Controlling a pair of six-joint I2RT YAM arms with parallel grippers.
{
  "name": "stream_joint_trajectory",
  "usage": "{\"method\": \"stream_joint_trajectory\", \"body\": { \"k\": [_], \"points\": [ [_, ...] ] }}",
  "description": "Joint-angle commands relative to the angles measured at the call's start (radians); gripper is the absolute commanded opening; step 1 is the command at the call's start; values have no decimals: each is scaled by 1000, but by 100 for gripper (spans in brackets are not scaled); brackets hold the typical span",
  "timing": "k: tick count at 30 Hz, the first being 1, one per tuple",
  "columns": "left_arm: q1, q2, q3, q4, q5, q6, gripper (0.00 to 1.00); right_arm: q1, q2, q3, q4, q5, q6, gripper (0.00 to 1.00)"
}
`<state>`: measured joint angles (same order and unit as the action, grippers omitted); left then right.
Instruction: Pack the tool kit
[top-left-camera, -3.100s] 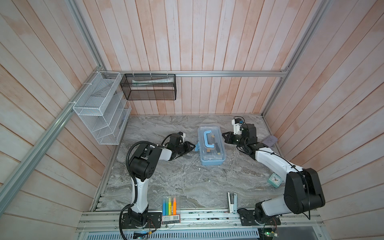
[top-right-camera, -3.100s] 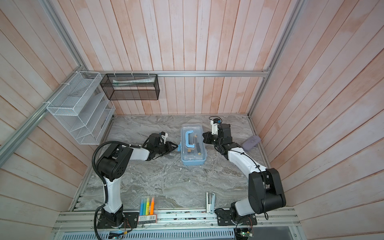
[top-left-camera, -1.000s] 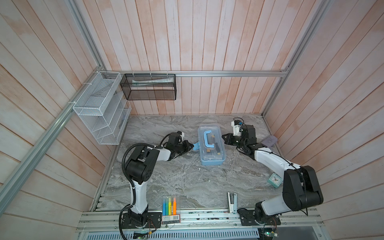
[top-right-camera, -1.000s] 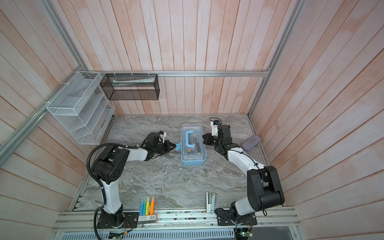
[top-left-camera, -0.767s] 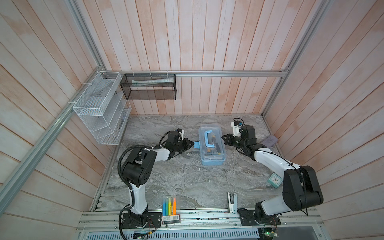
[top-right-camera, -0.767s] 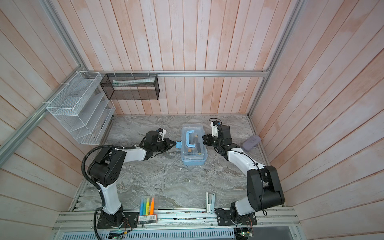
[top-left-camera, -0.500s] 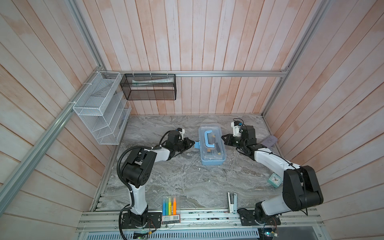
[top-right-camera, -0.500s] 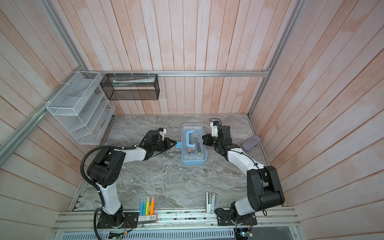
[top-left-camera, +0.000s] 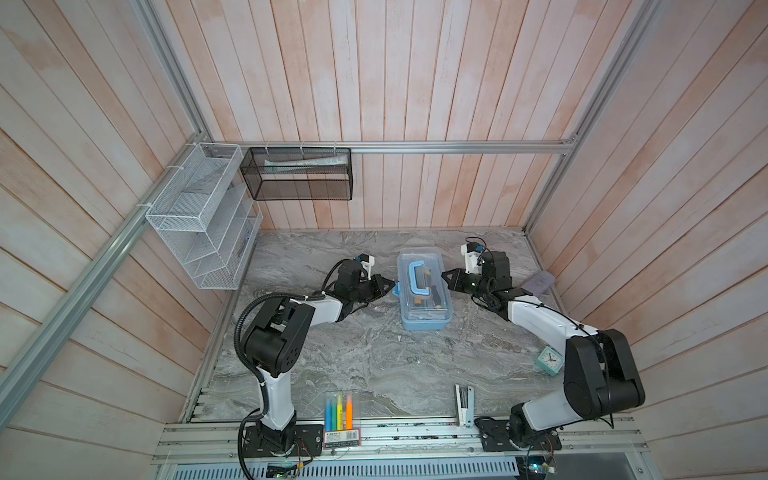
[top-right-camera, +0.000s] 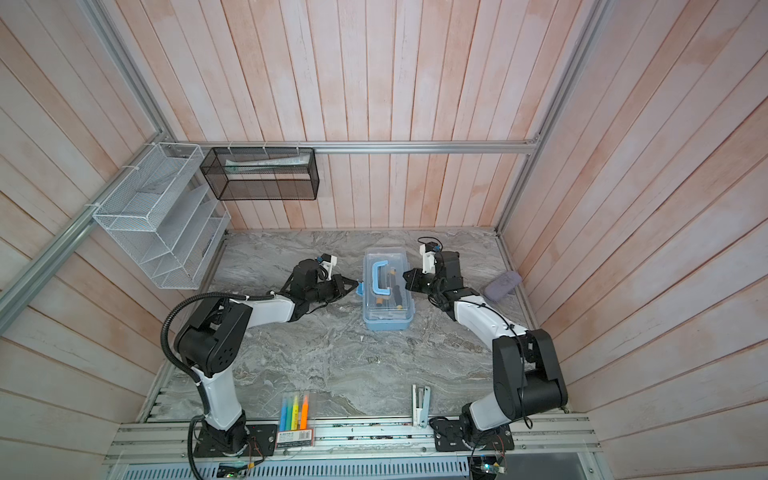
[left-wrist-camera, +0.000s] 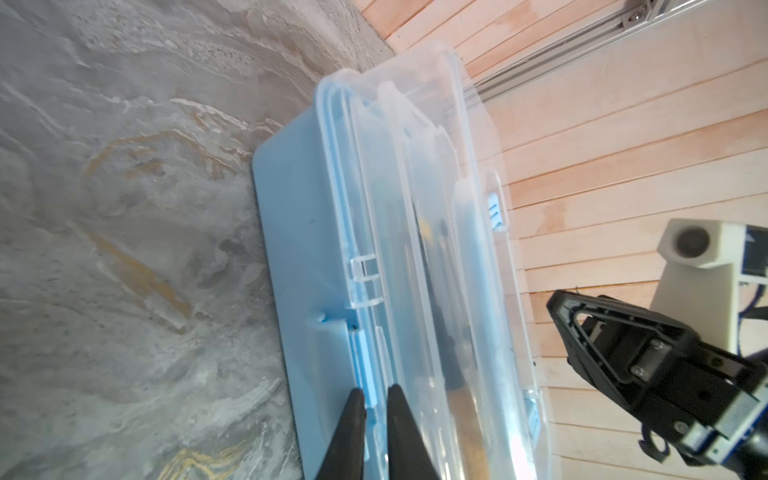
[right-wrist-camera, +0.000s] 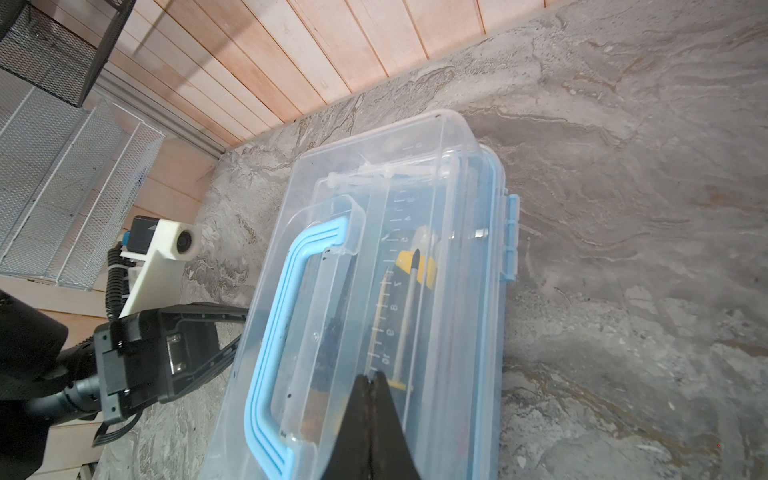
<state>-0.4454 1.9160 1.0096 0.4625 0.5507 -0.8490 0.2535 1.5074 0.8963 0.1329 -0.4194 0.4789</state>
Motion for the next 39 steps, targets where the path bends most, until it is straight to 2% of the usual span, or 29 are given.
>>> {"method": "stream_joint_trajectory", "body": {
  "k": [1,7,11,13,15,17,19,21,25,39],
  "points": [
    [-12,-13,28,45,32,-7,15,-5,19,-5,15,-17,6,3],
    [-15,1,27,72,51,-25,14,-5,25,-5,12,-17,3,2],
    [-11,-77,-23,33,-27,18,15,-5,13,-10,9,-12,-3,2],
    [-13,-120,-25,-39,-86,69,22,-5,11,-10,10,-9,-5,2],
    [-13,-149,1,-166,-161,123,40,-5,13,-7,8,-12,-4,2],
    [-13,-158,31,-265,-218,167,50,-5,16,-5,6,-13,-5,2],
    [-15,-150,78,-365,-269,202,55,-4,18,-1,2,-8,-6,2],
    [-16,-132,122,-451,-310,228,55,-5,19,0,0,-5,-5,2],
    [-23,-98,148,-489,-341,253,50,-5,23,2,2,-1,-5,2],
    [-70,6,213,-429,-291,240,43,-4,45,13,-2,-5,-14,2]
  ]
}}
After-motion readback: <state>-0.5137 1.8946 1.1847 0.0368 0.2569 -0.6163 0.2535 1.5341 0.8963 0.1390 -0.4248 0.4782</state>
